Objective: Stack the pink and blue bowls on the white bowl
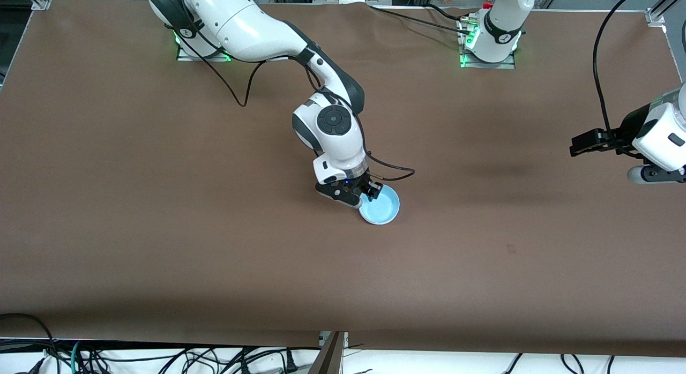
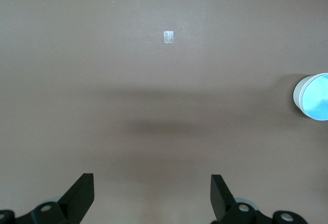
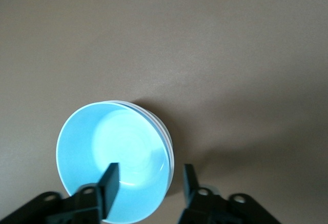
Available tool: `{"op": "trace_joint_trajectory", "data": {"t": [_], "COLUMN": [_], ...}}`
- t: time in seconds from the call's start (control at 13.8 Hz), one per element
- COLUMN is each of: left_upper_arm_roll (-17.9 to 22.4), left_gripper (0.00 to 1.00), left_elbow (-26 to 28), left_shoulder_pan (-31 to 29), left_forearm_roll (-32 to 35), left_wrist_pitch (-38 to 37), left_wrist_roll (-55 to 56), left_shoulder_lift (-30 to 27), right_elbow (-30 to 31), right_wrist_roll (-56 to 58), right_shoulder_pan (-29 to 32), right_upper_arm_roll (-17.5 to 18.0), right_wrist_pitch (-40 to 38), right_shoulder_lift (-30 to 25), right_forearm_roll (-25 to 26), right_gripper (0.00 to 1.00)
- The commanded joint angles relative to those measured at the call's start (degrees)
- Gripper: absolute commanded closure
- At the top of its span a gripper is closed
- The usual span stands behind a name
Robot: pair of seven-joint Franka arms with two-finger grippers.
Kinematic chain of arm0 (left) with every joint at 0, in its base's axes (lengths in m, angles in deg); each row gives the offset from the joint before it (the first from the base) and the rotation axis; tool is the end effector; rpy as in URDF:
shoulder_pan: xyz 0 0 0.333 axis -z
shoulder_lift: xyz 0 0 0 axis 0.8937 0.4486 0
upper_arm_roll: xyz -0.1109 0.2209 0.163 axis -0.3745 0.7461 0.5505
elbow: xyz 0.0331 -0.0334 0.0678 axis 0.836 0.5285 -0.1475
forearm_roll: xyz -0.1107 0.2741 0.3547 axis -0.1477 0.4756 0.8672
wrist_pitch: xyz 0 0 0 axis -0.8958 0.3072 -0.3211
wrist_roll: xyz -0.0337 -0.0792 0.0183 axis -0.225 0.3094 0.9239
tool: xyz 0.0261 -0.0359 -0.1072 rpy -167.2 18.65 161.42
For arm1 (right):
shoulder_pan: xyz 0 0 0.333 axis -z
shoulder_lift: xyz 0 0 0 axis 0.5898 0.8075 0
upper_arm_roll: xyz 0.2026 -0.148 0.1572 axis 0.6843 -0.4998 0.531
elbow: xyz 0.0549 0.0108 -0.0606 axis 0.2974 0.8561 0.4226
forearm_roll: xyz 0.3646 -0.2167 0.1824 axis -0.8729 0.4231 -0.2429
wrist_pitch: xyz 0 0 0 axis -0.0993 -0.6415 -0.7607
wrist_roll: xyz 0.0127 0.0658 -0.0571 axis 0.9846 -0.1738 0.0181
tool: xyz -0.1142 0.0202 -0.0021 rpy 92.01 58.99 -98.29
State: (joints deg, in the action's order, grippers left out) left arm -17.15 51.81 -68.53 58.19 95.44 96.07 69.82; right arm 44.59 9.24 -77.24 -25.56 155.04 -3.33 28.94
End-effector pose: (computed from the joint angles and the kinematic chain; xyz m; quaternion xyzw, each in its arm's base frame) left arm 0.6760 -0.0114 0.5391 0.9967 0.0410 -0.0695 0.0019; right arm 0.6035 0.5852 0.1978 -0.9652 0.2250 -0.0640 0.1169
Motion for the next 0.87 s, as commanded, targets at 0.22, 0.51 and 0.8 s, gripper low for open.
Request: {"op": "trace_joint_trajectory", "data": {"t": [0.22, 0.51, 0.8], "left_upper_arm_roll": [-0.4, -0.4, -0.4], "left_gripper": [0.0, 0.0, 0.0], "left_elbow": [-1.8, -1.9, -4.2], "left_shoulder_pan": [-0.1, 0.1, 0.2], "left_forearm_roll": [0.8, 0.8, 1.0], "left_wrist_pitch": [-0.7, -0.4, -0.7], "left_wrist_roll": [-1.1, -1.1, -1.1], "left_shoulder_lift": [0.8, 0.8, 1.9], "right_elbow": [-2.1, -2.0, -1.4], "right_wrist_roll": [7.7, 19.5, 47.2], "right_shoulder_pan": [4.0, 9.7, 17.2], "right_upper_arm_roll": [0.5, 0.7, 0.2], "right_wrist_pitch": [-8.7, -18.3, -32.0], "right_shoulder_lift": [-4.0, -9.6, -14.8], "right_forearm_roll": [0.2, -1.8, -2.4], "right_gripper": [0.0, 0.0, 0.0]}}
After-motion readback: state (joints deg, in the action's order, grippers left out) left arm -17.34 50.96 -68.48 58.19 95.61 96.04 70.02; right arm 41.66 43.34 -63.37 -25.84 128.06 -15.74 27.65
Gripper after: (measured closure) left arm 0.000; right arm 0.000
